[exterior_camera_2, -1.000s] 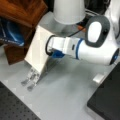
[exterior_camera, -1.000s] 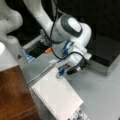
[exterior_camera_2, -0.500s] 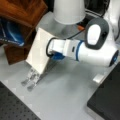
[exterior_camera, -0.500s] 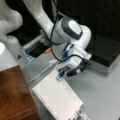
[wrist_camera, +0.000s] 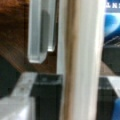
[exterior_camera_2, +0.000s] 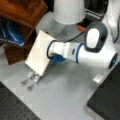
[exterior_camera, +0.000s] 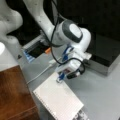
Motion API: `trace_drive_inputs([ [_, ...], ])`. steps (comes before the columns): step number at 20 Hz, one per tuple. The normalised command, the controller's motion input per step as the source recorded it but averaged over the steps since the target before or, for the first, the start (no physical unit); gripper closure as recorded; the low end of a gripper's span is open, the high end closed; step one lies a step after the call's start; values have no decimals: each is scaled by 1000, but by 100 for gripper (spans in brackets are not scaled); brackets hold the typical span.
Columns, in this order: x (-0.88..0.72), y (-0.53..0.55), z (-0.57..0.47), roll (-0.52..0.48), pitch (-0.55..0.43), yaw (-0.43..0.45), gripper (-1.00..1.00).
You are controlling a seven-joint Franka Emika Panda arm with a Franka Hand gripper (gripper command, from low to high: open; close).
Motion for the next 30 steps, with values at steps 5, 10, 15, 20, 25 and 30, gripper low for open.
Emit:
trace_drive_inputs([
  [5, 122, 40, -149, -118, -160, 24, -100],
  [10, 105, 41, -137, -106, -156, 15, -100],
  [15, 55, 69, -112, -82, -150, -16, -100],
  [20, -67, 184, 16, 2, -130, -140, -100],
  [25, -177, 267, 128, 63, -95, -234, -100],
  [30, -225, 267, 147, 125, -65, -236, -100],
])
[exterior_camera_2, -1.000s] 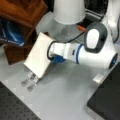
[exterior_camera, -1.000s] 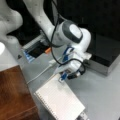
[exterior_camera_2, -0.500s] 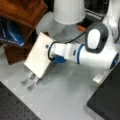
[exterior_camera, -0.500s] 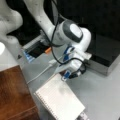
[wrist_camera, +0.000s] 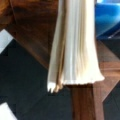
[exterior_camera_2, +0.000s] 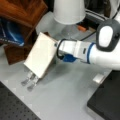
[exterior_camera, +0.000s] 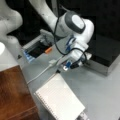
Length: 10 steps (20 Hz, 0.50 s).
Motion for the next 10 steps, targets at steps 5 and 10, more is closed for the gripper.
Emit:
trace_drive_inputs([
  [5, -266, 189, 193, 289, -60, -294, -100],
  [10, -312, 154, 153, 365, -72, -294, -100],
])
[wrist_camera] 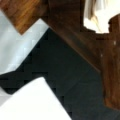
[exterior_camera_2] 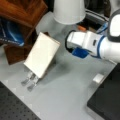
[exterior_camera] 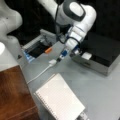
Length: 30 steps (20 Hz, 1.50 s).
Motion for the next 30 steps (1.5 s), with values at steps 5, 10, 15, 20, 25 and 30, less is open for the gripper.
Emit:
trace_drive_inputs([
  [5, -429, 182, 77, 487, -163, -255, -100],
  [10, -445, 124, -12, 570, -305, -242, -100],
  [15, -513, 13, -128, 638, -440, -233, -100],
  [20, -679, -153, -231, 611, -511, -150, -100],
  [25, -902, -236, -205, 519, -504, -57, -100],
  [30, -950, -205, -184, 477, -472, 22, -100],
])
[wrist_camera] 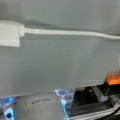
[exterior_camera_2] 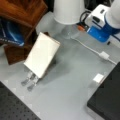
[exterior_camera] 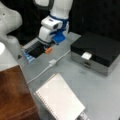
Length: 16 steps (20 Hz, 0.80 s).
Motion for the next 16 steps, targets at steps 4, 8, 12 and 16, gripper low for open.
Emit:
trace_drive_inputs([
  [4, -749, -130, -230, 430, -444, 76, -100],
  [8, -450, -58, -198, 358, -342, 103, -100],
  [12, -138, 15, -145, 262, -241, 98, -100],
  [16, 28, 71, -128, 197, -134, 91, -100],
])
